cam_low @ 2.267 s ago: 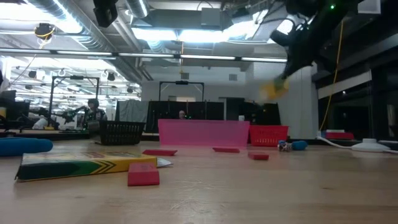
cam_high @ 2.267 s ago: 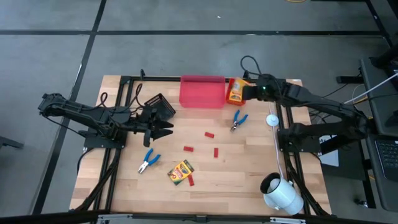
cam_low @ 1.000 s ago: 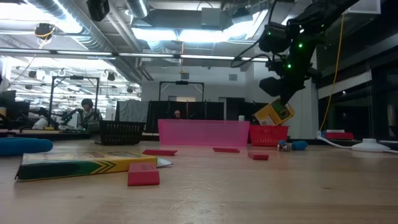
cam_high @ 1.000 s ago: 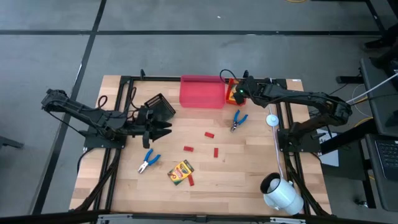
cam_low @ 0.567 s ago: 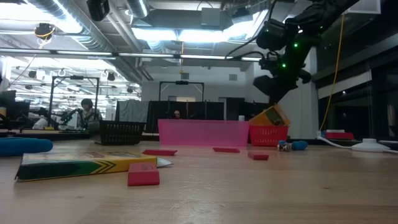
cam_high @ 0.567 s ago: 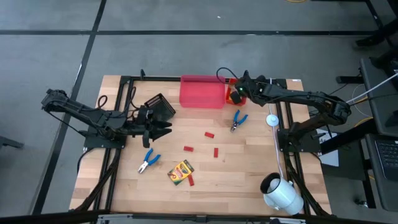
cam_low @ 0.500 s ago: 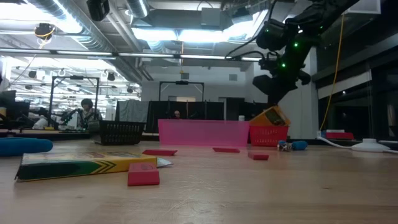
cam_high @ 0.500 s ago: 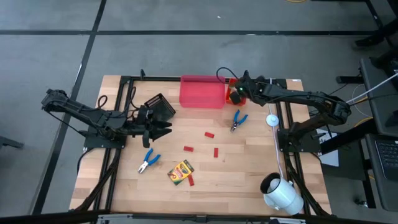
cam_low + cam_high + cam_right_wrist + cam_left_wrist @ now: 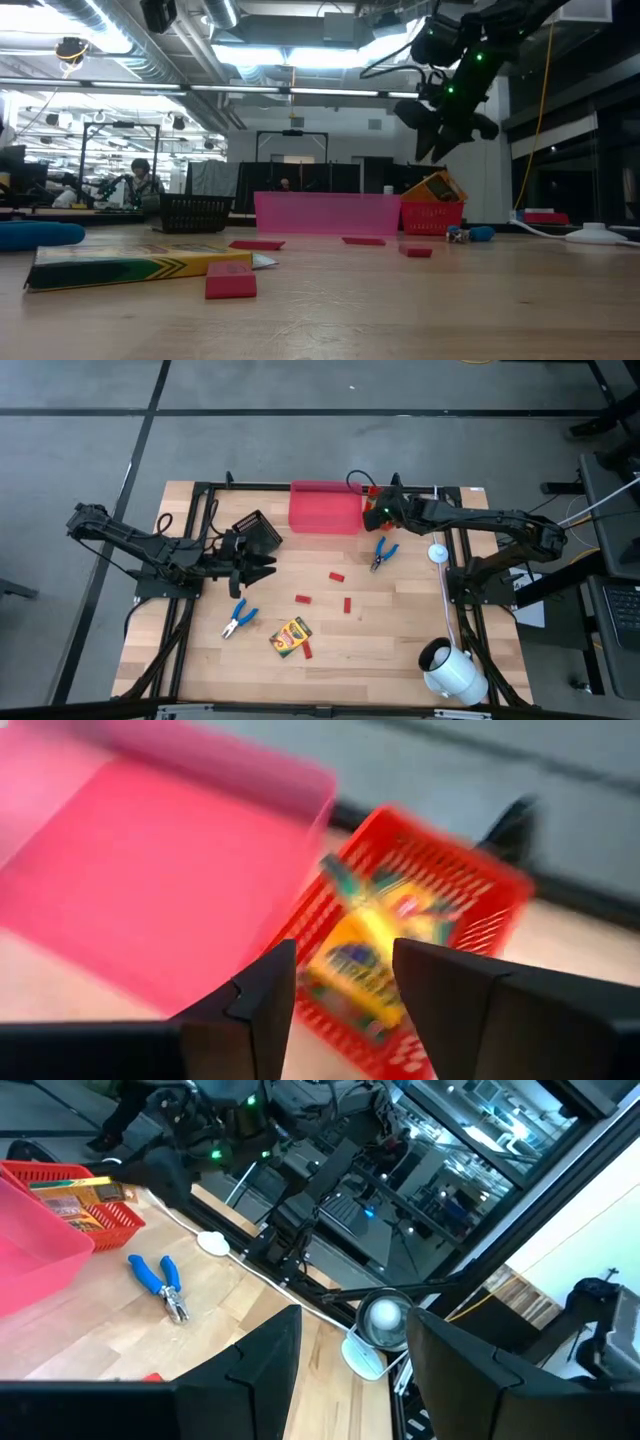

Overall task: Pick & Place School Supplies
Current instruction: Put the yellow crayon box into the red bin

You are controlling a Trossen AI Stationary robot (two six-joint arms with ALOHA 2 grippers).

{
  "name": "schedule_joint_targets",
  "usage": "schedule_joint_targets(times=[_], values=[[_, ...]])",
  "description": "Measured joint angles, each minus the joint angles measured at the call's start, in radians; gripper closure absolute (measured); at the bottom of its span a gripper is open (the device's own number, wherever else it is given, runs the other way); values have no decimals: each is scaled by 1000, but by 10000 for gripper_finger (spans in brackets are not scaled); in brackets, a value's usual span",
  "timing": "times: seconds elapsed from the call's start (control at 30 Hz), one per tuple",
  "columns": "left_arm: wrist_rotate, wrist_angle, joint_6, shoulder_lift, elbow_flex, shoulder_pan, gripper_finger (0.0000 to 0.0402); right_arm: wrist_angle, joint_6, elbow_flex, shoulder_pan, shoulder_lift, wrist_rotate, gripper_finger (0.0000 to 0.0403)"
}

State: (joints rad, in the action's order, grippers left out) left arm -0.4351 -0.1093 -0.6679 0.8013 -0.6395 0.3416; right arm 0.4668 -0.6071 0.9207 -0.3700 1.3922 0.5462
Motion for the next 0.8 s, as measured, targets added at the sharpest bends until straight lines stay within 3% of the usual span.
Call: schedule_joint_targets(times=[0.13,0.27,0.53,0.67,0.8], values=[[0,-2,0,0,0,1,222,71,16,88,7,-5,228,248],[-1,-13,1,0,0,5,222,80,85,113,-58,8,272,268],[-30,-54,35,0,1,40,222,143,118,112,-196,94,15,305],[-41,-53,36,0,1,59,222,143,99,112,-180,127,-121,309],[-57,-53,39,0,1,84,222,164,37,111,-100,137,-190,309]])
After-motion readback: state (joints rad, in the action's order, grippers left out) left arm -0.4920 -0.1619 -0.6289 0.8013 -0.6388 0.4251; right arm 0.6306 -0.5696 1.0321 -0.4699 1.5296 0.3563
